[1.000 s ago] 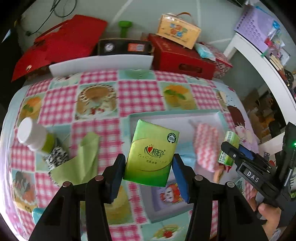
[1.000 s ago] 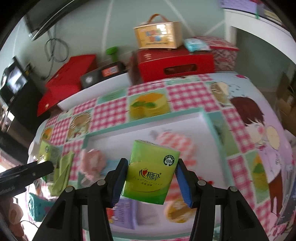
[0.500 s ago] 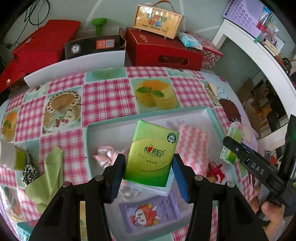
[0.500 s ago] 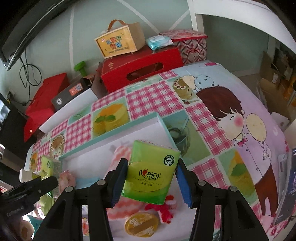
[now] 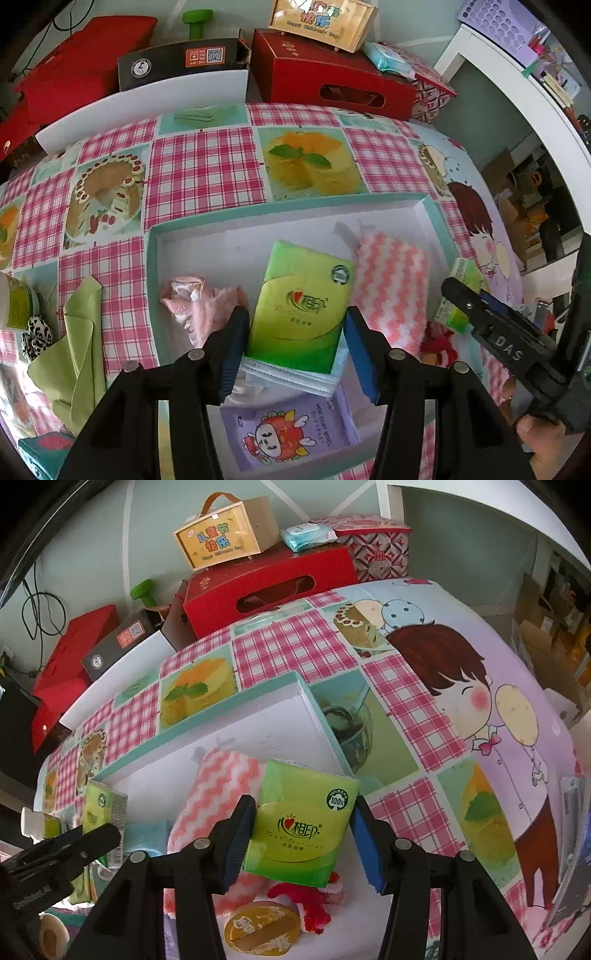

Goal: Organize soft objects
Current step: 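Open both grippers to drop the green tissue packs into the tray, then move both grippers back toward the green cloth and white bottle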

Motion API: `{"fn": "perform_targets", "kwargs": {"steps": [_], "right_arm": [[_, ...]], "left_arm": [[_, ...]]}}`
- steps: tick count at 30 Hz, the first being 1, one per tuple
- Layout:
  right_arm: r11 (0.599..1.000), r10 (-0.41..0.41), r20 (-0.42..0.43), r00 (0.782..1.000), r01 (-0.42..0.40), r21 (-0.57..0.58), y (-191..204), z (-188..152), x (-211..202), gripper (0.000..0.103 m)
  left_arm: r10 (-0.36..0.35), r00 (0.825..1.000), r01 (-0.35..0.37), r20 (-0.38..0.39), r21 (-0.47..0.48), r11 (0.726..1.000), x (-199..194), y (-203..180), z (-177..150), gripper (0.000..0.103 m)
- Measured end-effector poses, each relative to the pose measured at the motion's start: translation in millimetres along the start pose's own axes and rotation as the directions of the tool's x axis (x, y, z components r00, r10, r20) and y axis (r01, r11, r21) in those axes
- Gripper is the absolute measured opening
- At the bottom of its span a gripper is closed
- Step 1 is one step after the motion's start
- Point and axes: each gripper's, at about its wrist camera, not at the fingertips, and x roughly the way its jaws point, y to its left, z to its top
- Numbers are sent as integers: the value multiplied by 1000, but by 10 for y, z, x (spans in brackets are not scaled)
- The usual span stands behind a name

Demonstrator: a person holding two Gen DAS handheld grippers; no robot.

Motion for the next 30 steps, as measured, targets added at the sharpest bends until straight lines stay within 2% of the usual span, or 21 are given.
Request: {"fn": "perform_targets", "kwargs": {"steps": [5, 12, 18, 19, 20, 24, 26, 28, 30], "right_arm": [[999, -24, 7, 1000, 24, -28, 53, 10, -65, 62], [998, -23, 22, 999, 24, -55, 121, 2, -155, 63], [998, -28, 26, 999, 30, -64, 152, -5, -184, 63], [997, -34, 28, 999, 36, -68, 162, -6, -190, 65], [996, -40, 30, 999, 42, -73, 172, -6, -193, 70], [993, -65, 40, 997, 68, -100, 221, -12, -206, 79], [991, -73, 48, 996, 77, -108, 240, -13, -220, 93], [992, -67, 74, 995, 75, -104, 254, -13, -283, 103], [995, -30, 103, 994, 40, -96, 261, 1, -368, 103]], "left_arm": [[-12, 1000, 12, 22, -11, 1000, -169, 13, -10, 62], [2, 998, -1, 70, -20, 1000, -384, 59, -22, 62], [25, 997, -23, 77, -37, 999, -392, 148, -47, 65], [31, 997, -28, 77, -44, 999, -381, 171, -55, 71], [36, 996, -32, 78, -49, 998, -370, 193, -60, 72], [76, 993, -69, 91, -75, 995, -350, 302, -86, 74], [124, 986, -114, 112, -94, 989, -364, 380, -99, 99], [165, 977, -150, 137, -110, 983, -390, 453, -114, 101], [166, 977, -150, 134, -126, 981, -401, 525, -118, 101]]}}
